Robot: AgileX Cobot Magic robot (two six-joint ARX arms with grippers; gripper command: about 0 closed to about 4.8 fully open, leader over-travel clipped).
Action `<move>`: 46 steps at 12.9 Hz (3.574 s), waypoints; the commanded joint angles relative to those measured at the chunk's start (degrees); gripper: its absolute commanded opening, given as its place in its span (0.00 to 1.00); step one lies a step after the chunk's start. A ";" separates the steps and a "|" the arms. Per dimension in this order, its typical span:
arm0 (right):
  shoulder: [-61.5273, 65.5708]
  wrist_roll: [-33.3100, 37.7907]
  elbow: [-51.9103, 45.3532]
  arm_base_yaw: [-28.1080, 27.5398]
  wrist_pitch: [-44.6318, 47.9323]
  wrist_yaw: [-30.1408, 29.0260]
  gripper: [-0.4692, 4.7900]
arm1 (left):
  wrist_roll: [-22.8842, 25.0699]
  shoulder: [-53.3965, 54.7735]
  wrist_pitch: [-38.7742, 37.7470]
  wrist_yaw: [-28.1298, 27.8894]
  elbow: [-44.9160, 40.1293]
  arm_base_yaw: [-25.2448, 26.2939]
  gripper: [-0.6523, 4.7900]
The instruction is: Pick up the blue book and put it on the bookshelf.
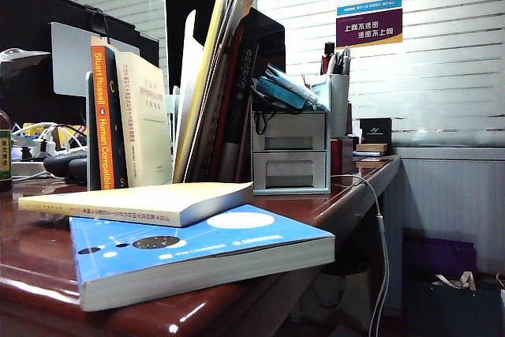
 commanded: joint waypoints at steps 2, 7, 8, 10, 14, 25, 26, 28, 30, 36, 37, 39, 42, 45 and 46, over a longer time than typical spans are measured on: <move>14.91 0.04 9.94 0.09 0.39 -17.27 0.09 | -10.64 17.79 -4.55 13.57 10.67 -0.26 0.11; 32.61 -0.90 14.67 9.01 0.55 -27.28 0.09 | -15.67 32.52 -4.76 22.40 13.92 -8.17 0.11; 36.24 -1.11 14.67 13.73 0.63 -26.25 0.09 | -15.45 33.66 -4.70 21.92 13.92 -9.66 0.11; 44.24 -1.11 14.64 21.81 1.07 -23.12 0.09 | -14.71 35.08 -4.66 20.44 13.92 -12.22 0.11; 58.62 -0.87 14.64 31.10 7.93 -23.15 0.09 | -14.47 35.17 -4.04 19.50 13.92 -12.44 0.11; 81.50 2.40 22.80 32.30 14.10 -20.55 0.09 | -14.45 35.15 -1.27 19.21 13.94 -12.46 0.11; 81.61 2.40 23.10 32.35 13.00 -17.84 0.09 | -14.45 35.15 -0.96 19.19 13.97 -12.46 0.11; 81.64 2.38 23.10 32.33 12.55 -14.84 0.09 | -14.45 35.15 -0.42 19.19 13.97 -12.46 0.11; 81.72 2.38 23.10 32.26 12.63 -14.86 0.09 | -14.45 35.15 0.07 19.19 13.97 -12.46 0.11; 85.72 2.23 28.28 33.05 12.57 -17.79 0.09 | -15.10 35.15 0.70 19.34 13.97 -12.46 0.11; 86.86 2.21 30.01 33.57 12.59 -18.36 0.09 | -15.10 35.15 0.68 19.34 13.97 -12.46 0.11; 90.49 2.19 34.82 34.51 12.52 -19.52 0.09 | -15.10 35.15 0.70 19.32 13.97 -12.48 0.11; 94.95 2.19 40.28 36.02 12.17 -20.70 0.09 | -15.08 35.15 0.68 19.39 13.97 -12.48 0.11; 96.41 0.44 43.87 37.05 11.30 -22.34 0.09 | -15.13 35.15 0.70 19.45 13.97 -12.48 0.11; 95.03 0.42 43.93 36.35 9.09 -21.29 0.09 | -15.13 35.12 0.68 19.47 13.97 -12.48 0.11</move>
